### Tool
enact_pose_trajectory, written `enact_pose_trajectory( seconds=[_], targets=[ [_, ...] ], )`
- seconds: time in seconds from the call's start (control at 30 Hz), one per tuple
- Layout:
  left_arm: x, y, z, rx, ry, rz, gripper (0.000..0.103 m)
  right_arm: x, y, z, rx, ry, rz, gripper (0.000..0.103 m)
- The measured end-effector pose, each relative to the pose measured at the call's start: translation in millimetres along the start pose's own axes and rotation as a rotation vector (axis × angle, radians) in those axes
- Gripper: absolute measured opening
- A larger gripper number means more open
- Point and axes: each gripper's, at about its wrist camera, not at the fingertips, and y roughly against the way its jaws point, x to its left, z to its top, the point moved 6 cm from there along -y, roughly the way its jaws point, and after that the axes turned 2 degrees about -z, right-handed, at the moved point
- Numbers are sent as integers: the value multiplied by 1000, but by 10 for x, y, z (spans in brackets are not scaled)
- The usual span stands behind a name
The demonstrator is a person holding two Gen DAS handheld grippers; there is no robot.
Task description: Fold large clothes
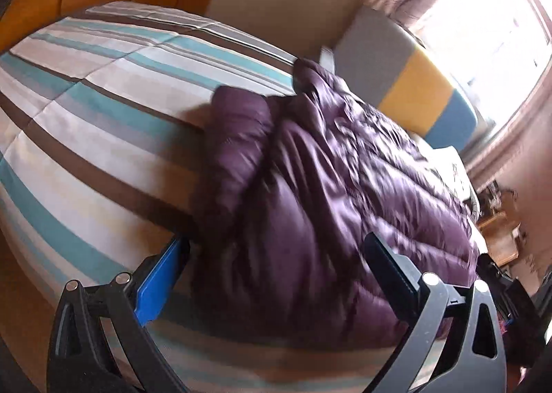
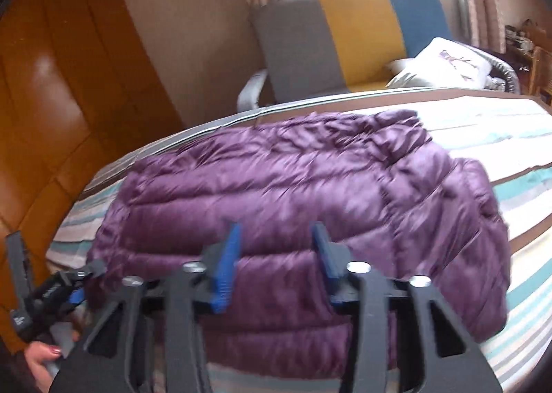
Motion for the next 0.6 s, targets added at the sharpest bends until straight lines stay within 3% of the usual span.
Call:
enact_pose_trajectory(
  seconds=[0.07,0.17,0.37,0.47,0.6],
  targets=[
    [-53,-3,-33,-11,-27,2,83,61,-15,-77,12,15,26,18],
    [-67,0,-47,-29,8,-12,76,96,-41,-102,11,25,46,16],
    [-15,-8,-10,-63,85,-39,74,103,-292,-141,79,41,32,16],
    [4,-12,0,-93,65,13,79,82,-421,-237,133,52,17,15],
    [15,-44,3,-99,75,42,81,92,-480,-303,134,85,2,15]
  ],
)
